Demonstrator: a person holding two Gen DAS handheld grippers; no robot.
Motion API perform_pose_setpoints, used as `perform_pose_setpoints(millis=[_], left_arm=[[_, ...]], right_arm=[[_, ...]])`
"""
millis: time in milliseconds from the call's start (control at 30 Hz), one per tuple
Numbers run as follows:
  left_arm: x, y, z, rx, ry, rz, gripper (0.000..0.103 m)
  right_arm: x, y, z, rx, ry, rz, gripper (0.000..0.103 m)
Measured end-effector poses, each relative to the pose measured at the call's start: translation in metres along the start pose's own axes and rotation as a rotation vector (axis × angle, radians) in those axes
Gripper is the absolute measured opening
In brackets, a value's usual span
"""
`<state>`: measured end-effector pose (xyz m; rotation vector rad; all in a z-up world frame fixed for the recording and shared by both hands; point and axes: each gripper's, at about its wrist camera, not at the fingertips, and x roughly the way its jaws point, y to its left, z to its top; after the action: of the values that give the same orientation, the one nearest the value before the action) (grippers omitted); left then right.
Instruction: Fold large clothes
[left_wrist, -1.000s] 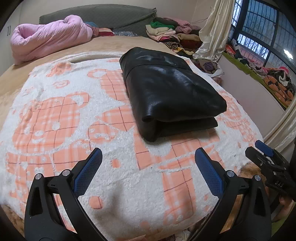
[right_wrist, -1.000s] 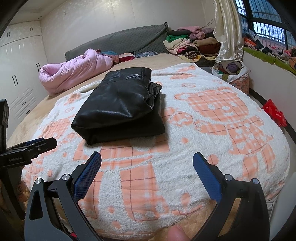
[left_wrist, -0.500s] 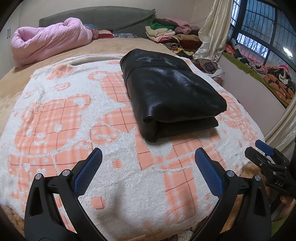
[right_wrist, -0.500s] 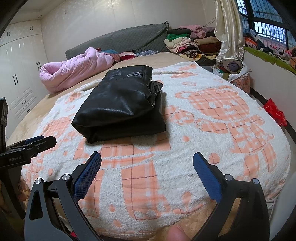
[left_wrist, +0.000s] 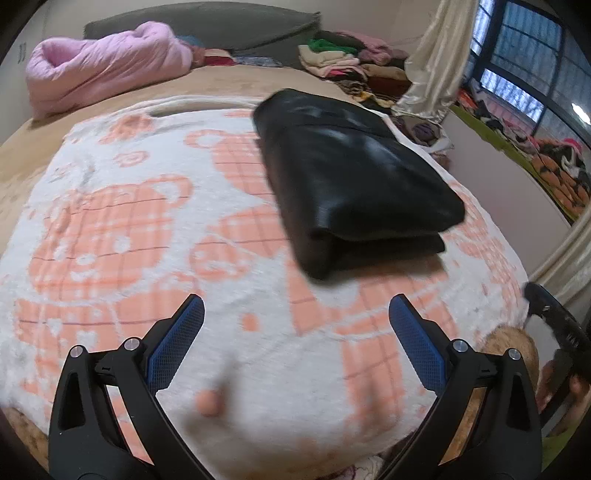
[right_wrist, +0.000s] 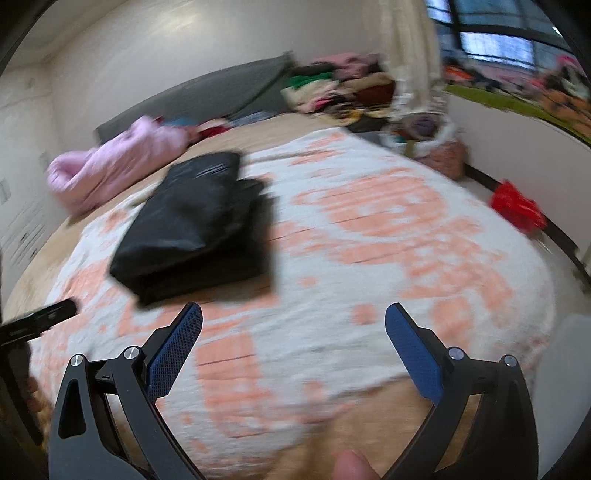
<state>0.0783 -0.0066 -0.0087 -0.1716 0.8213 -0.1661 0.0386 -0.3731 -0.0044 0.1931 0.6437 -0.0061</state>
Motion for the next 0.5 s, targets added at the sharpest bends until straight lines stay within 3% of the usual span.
perform_pose_setpoints(millis=[100,167,300,433,500], left_arm=[[0.001,0.047,0.013,-0.071,0.017,0.081,0.094],[-0.002,0.089,0.023,-0.116,0.011,0.149,0.094],[-0.020,0.212,0.044,-0.208,-0.028,0.429,0.094],[-0.036,0.337,0.057,-0.345,-0.011,0.700,0.094],[-0.038,0.387,0.061,-0.409,-0.006,0.779,0.094]], right_arm=[[-0.006,-0.064,0.003,0.103,-0.012,-0.132,0.099],[-0.014,-0.128,-0.004,0.193,-0.006,-0.308,0.099],[-0.035,-0.260,-0.036,0.406,0.058,-0.643,0.099],[-0.041,-0.364,-0.072,0.560,0.163,-0.814,0.099],[-0.040,-0.389,-0.085,0.615,0.146,-0.802,0.099]])
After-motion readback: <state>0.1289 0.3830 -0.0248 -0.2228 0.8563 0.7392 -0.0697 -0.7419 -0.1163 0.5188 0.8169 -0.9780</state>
